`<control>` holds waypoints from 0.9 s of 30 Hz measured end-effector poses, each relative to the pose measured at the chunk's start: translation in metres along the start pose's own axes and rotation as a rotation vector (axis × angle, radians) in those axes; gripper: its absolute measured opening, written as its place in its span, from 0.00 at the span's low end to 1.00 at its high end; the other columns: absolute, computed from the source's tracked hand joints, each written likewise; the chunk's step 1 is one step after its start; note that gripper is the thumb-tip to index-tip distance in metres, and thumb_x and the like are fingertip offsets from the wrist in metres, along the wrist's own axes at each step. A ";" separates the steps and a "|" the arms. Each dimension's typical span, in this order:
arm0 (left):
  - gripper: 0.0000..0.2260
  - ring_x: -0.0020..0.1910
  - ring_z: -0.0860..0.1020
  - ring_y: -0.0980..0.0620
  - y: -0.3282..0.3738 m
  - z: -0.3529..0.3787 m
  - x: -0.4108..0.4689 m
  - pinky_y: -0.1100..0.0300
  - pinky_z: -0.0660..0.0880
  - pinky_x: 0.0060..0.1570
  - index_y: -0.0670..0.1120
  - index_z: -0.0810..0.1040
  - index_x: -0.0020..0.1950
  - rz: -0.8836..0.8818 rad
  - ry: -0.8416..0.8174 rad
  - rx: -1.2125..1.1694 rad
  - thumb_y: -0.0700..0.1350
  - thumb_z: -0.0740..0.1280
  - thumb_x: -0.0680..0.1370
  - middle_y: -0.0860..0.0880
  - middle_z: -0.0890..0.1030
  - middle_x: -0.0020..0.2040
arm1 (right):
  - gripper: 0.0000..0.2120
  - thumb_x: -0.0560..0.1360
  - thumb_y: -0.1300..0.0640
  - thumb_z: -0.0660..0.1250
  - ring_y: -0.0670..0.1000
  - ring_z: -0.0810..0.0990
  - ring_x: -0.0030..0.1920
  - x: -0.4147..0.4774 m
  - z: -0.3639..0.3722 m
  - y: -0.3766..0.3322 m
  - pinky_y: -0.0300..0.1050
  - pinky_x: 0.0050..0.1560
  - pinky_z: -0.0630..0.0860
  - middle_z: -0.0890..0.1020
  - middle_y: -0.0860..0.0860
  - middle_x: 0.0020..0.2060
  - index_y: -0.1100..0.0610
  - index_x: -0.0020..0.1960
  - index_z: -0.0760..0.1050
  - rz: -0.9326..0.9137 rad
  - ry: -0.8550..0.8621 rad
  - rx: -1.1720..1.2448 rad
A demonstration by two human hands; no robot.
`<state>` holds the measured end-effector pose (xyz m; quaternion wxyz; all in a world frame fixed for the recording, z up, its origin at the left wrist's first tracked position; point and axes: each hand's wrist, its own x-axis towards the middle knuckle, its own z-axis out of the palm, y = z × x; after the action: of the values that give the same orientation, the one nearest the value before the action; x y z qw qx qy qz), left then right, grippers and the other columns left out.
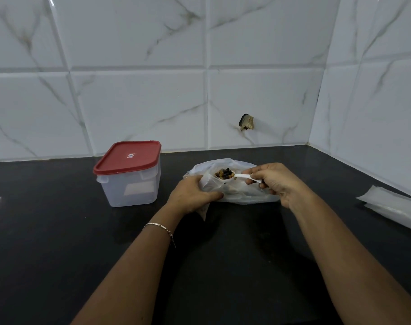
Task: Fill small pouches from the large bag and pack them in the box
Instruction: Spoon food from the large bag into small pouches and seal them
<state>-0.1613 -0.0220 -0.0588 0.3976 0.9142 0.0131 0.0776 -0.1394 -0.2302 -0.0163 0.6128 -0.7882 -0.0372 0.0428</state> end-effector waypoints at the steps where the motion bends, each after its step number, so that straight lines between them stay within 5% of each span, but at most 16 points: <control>1: 0.26 0.52 0.78 0.51 0.000 -0.001 0.000 0.49 0.77 0.56 0.49 0.76 0.62 -0.009 0.001 0.012 0.58 0.75 0.68 0.49 0.80 0.55 | 0.12 0.75 0.69 0.63 0.44 0.70 0.31 0.000 0.000 0.000 0.29 0.19 0.63 0.83 0.53 0.39 0.61 0.49 0.83 0.004 0.000 0.005; 10: 0.28 0.53 0.78 0.52 0.001 -0.001 0.000 0.50 0.77 0.57 0.50 0.75 0.62 -0.018 -0.017 0.053 0.60 0.75 0.67 0.50 0.79 0.56 | 0.12 0.75 0.67 0.64 0.44 0.70 0.30 0.000 -0.004 0.000 0.32 0.23 0.65 0.84 0.53 0.37 0.58 0.46 0.84 0.020 -0.001 -0.016; 19: 0.44 0.53 0.78 0.52 0.008 -0.001 -0.002 0.49 0.77 0.56 0.49 0.74 0.66 -0.006 0.009 0.037 0.72 0.69 0.56 0.50 0.79 0.57 | 0.12 0.76 0.64 0.64 0.45 0.68 0.33 -0.002 -0.011 -0.005 0.39 0.33 0.63 0.85 0.51 0.36 0.56 0.47 0.85 -0.035 -0.029 0.000; 24: 0.27 0.47 0.79 0.53 0.016 0.003 -0.003 0.48 0.79 0.52 0.50 0.77 0.55 0.029 0.055 -0.028 0.65 0.74 0.64 0.52 0.81 0.48 | 0.11 0.76 0.64 0.64 0.44 0.69 0.33 -0.006 -0.008 -0.009 0.33 0.30 0.67 0.84 0.50 0.34 0.56 0.47 0.85 -0.120 -0.087 -0.033; 27: 0.26 0.47 0.79 0.53 0.020 0.005 -0.002 0.49 0.79 0.52 0.49 0.77 0.58 0.040 0.086 -0.089 0.62 0.74 0.67 0.52 0.80 0.49 | 0.10 0.77 0.63 0.65 0.43 0.71 0.34 -0.011 -0.004 -0.011 0.33 0.36 0.68 0.84 0.48 0.35 0.53 0.48 0.83 -0.224 -0.131 -0.131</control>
<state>-0.1635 -0.0397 -0.0480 0.4354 0.8914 0.0085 0.1252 -0.1503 -0.2329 -0.0040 0.5572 -0.8130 -0.1675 0.0228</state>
